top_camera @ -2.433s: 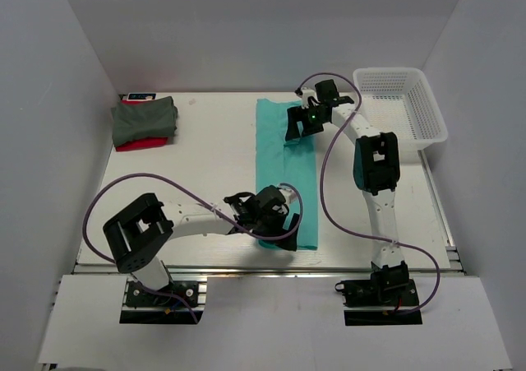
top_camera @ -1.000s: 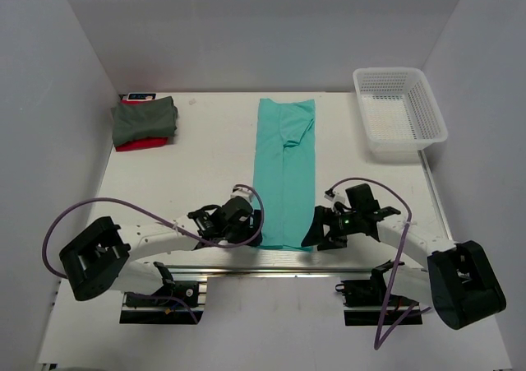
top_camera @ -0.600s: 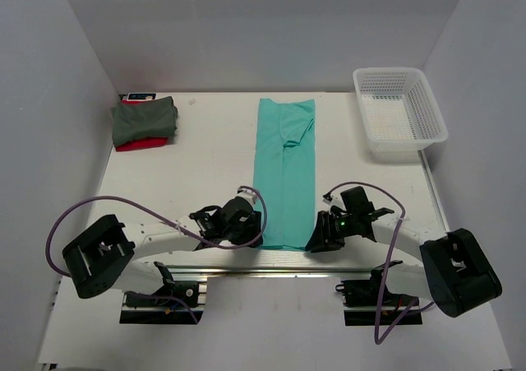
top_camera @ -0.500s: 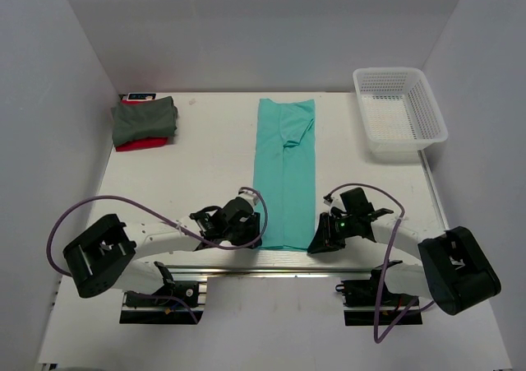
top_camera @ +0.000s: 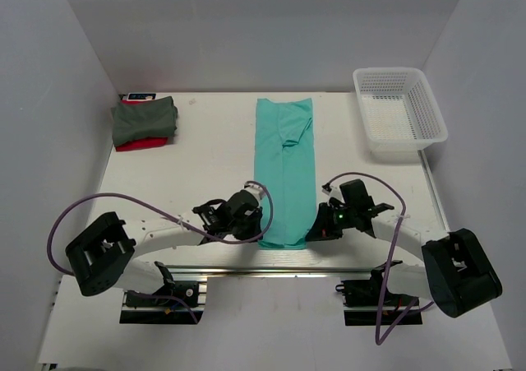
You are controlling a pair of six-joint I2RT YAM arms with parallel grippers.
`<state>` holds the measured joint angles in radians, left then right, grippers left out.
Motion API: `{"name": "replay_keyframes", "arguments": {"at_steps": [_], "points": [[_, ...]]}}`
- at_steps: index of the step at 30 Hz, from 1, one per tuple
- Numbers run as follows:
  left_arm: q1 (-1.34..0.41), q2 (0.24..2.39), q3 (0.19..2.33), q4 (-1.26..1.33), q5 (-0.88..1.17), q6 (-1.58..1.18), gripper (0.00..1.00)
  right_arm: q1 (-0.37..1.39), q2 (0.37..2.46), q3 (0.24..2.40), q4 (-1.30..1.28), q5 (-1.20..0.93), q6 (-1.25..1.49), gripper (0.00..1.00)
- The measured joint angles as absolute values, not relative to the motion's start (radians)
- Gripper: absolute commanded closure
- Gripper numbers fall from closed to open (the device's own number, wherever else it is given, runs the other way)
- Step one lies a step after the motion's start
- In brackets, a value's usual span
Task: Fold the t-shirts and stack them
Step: Grab the bottom of the folded rectangular tshirt with both arms, then fold the folded rectangular tshirt in 1/3 of the way
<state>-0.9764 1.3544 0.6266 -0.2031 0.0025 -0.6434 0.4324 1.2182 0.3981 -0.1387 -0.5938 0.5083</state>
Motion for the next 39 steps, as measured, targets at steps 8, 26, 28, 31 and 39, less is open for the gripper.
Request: {"name": "replay_keyframes", "arguments": {"at_steps": [8, 26, 28, 31, 39], "points": [[-0.925, 1.452, 0.811, -0.245, -0.025, -0.636, 1.00, 0.428, 1.232, 0.554, -0.157, -0.512, 0.498, 1.00], [-0.662, 1.699, 1.219, -0.319, -0.040, -0.521, 1.00, 0.313, 1.463, 0.962, -0.183, -0.361, 0.482, 1.00], [-0.646, 1.737, 1.274, -0.328, -0.036, -0.504, 1.00, 0.296, 1.499, 1.002, -0.186, -0.361, 0.479, 1.00], [-0.615, 1.790, 1.344, -0.340, -0.028, -0.485, 1.00, 0.275, 1.551, 1.062, -0.187, -0.361, 0.467, 1.00], [-0.544, 1.889, 1.459, -0.348, -0.011, -0.453, 1.00, 0.227, 1.702, 1.237, -0.193, -0.405, 0.439, 1.00]]}}
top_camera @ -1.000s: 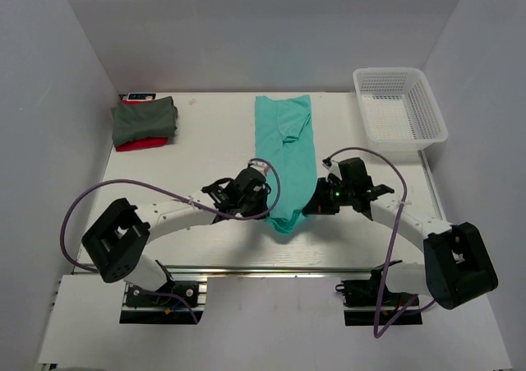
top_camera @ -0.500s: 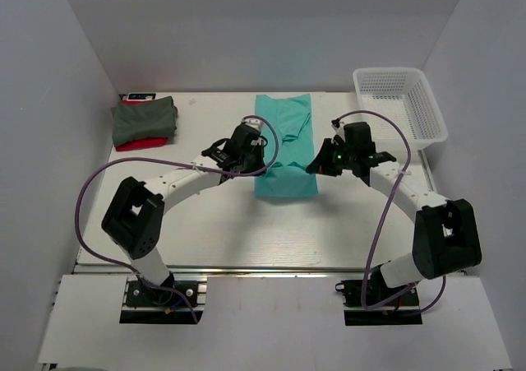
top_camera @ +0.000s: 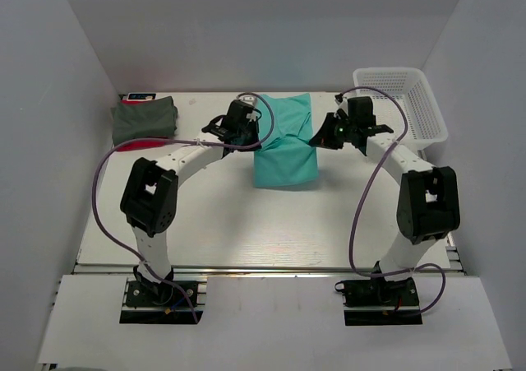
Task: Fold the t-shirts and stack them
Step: Fold the folded rectangular tshirt in 1/3 of the way
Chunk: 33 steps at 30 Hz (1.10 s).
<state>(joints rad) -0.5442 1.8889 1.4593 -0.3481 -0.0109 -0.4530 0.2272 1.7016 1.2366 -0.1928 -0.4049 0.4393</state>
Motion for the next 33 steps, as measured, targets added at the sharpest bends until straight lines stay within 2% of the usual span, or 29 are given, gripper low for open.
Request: {"name": "replay_keyframes", "arguments": {"at_steps": [21, 22, 24, 26, 27, 28, 29, 30, 31, 33], "points": [[-0.486, 2.124, 1.654, -0.282, 0.027, -0.382, 1.00, 0.191, 2.042, 1.547, -0.205, -0.440, 0.289, 1.00], [-0.485, 2.127, 1.659, -0.282, 0.025, -0.377, 0.98, 0.190, 2.061, 1.565, -0.209, -0.439, 0.278, 1.00], [-0.481, 2.142, 1.682, -0.273, 0.022, -0.365, 0.88, 0.190, 2.098, 1.600, -0.208, -0.431, 0.257, 1.00], [-0.478, 2.162, 1.699, -0.251, 0.022, -0.354, 0.74, 0.190, 2.117, 1.610, -0.206, -0.421, 0.246, 1.00], [-0.477, 2.170, 1.703, -0.242, 0.020, -0.348, 0.70, 0.189, 2.125, 1.610, -0.206, -0.418, 0.244, 0.88], [-0.475, 2.181, 1.704, -0.230, 0.015, -0.344, 0.66, 0.188, 2.133, 1.612, -0.205, -0.417, 0.243, 0.82], [-0.473, 2.189, 1.707, -0.224, 0.010, -0.339, 0.58, 0.187, 2.146, 1.615, -0.199, -0.418, 0.239, 0.75], [-0.471, 2.202, 1.715, -0.223, 0.004, -0.337, 0.27, 0.185, 2.161, 1.625, -0.191, -0.422, 0.236, 0.64], [-0.467, 2.219, 1.727, -0.224, 0.000, -0.332, 0.01, 0.183, 2.181, 1.645, -0.188, -0.426, 0.231, 0.44], [-0.459, 2.258, 1.775, -0.236, -0.004, -0.337, 0.00, 0.176, 2.236, 1.714, -0.186, -0.438, 0.220, 0.10]]}}
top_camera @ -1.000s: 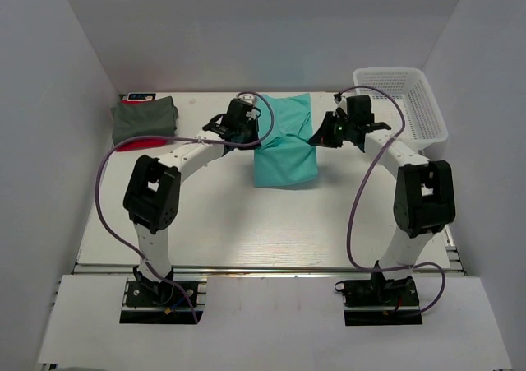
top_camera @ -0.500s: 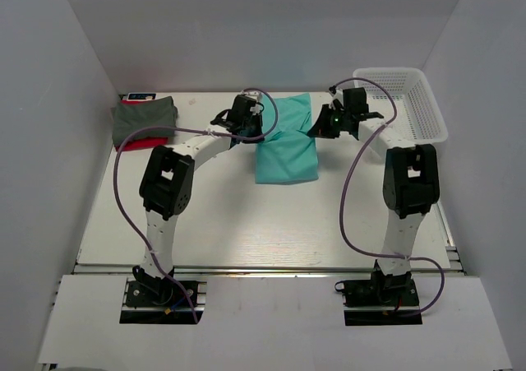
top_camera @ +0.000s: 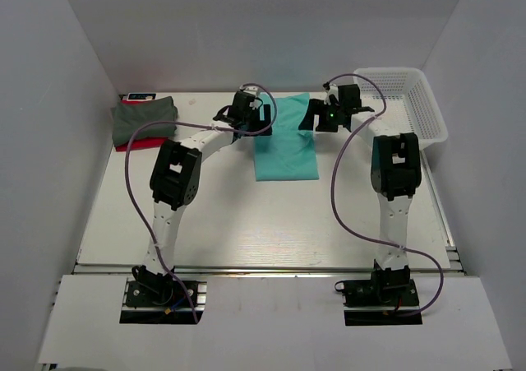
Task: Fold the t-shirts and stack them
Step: Fold the folded rectangular tshirt in 1/3 of the way
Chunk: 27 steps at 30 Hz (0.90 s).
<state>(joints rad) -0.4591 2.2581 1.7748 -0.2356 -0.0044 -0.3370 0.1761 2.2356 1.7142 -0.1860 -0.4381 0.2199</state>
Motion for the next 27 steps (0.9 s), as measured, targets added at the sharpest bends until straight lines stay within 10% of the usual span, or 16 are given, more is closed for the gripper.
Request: {"name": "replay_keyframes", "arguments": {"at_steps": [27], "points": [[-0.533, 1.877, 1.168, -0.123, 0.226, -0.359, 0.00, 0.186, 1.729, 0.973, 0.003, -0.520, 0.340, 0.10]]}}
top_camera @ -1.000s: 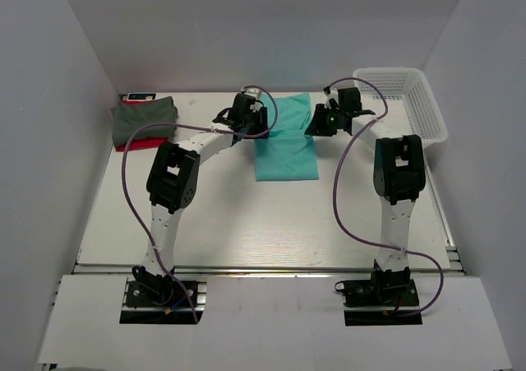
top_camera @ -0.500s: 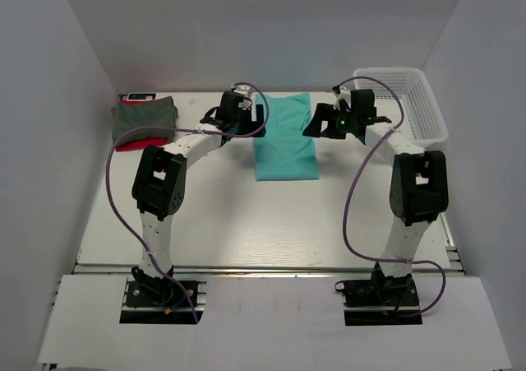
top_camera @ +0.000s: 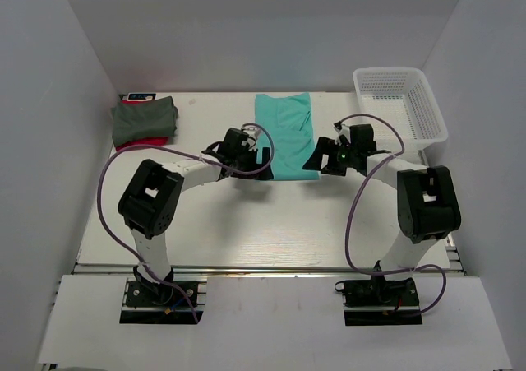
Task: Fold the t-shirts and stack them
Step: Fold the folded rectangular tshirt in 1/3 of the way, then grab one side of the 2/3 rectangular tshirt with both arms
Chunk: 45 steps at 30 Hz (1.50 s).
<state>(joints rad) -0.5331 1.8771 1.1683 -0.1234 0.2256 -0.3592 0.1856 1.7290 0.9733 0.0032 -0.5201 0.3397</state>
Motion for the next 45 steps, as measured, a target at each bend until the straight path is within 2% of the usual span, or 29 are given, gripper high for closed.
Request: {"name": "replay_keyframes", "arguments": {"at_steps": [5, 8, 10, 11, 12, 13, 14, 15, 16, 17, 20, 21, 22, 25, 29, 34, 40, 45], "points": [[-0.533, 1.864, 1.111, -0.112, 0.189, -0.383, 0.02, 0.184, 1.777, 0.963, 0.018, -0.479, 0.370, 0.12], [-0.533, 1.872, 1.112, -0.111, 0.171, -0.387, 0.09, 0.183, 1.811, 0.971, 0.043, -0.485, 0.390, 0.20], [-0.535, 1.877, 1.113, -0.105, 0.166, -0.387, 0.16, 0.183, 1.822, 0.972, 0.057, -0.486, 0.397, 0.30], [-0.539, 1.882, 1.113, -0.099, 0.163, -0.382, 0.23, 0.183, 1.827, 0.972, 0.061, -0.483, 0.403, 0.39], [-0.540, 1.882, 1.113, -0.096, 0.163, -0.383, 0.25, 0.183, 1.832, 0.972, 0.064, -0.483, 0.409, 0.39], [-0.544, 1.886, 1.113, -0.092, 0.163, -0.381, 0.31, 0.183, 1.835, 0.972, 0.066, -0.476, 0.414, 0.47], [-0.548, 1.892, 1.113, -0.084, 0.160, -0.381, 0.36, 0.183, 1.839, 0.968, 0.072, -0.477, 0.413, 0.52], [-0.554, 1.897, 1.113, -0.076, 0.158, -0.381, 0.46, 0.183, 1.843, 0.964, 0.075, -0.477, 0.416, 0.55], [-0.559, 1.902, 1.115, -0.071, 0.155, -0.383, 0.52, 0.183, 1.846, 0.959, 0.080, -0.478, 0.416, 0.66], [-0.565, 1.909, 1.118, -0.070, 0.152, -0.380, 0.58, 0.183, 1.847, 0.955, 0.084, -0.476, 0.416, 0.72], [-0.581, 1.935, 1.138, -0.067, 0.141, -0.376, 0.85, 0.182, 1.852, 0.938, 0.087, -0.484, 0.426, 0.85], [-0.586, 1.942, 1.145, -0.067, 0.140, -0.373, 0.95, 0.182, 1.852, 0.935, 0.086, -0.486, 0.427, 0.87], [-0.589, 1.944, 1.148, -0.068, 0.138, -0.375, 1.00, 0.183, 1.852, 0.933, 0.086, -0.486, 0.430, 0.87], [-0.597, 1.943, 1.152, -0.076, 0.131, -0.375, 1.00, 0.182, 1.848, 0.919, 0.092, -0.494, 0.428, 1.00], [-0.603, 1.906, 1.103, -0.074, 0.133, -0.379, 1.00, 0.183, 1.803, 0.871, 0.077, -0.495, 0.422, 1.00], [-0.631, 1.757, 0.934, -0.106, 0.188, -0.397, 1.00, 0.188, 1.648, 0.754, -0.021, -0.522, 0.403, 1.00], [-0.699, 1.538, 0.783, -0.166, 0.305, -0.440, 1.00, 0.194, 1.304, 0.597, -0.171, -0.556, 0.380, 1.00], [-0.735, 1.345, 0.759, -0.275, 0.385, -0.448, 1.00, 0.198, 1.085, 0.574, -0.377, -0.588, 0.345, 1.00]]}}
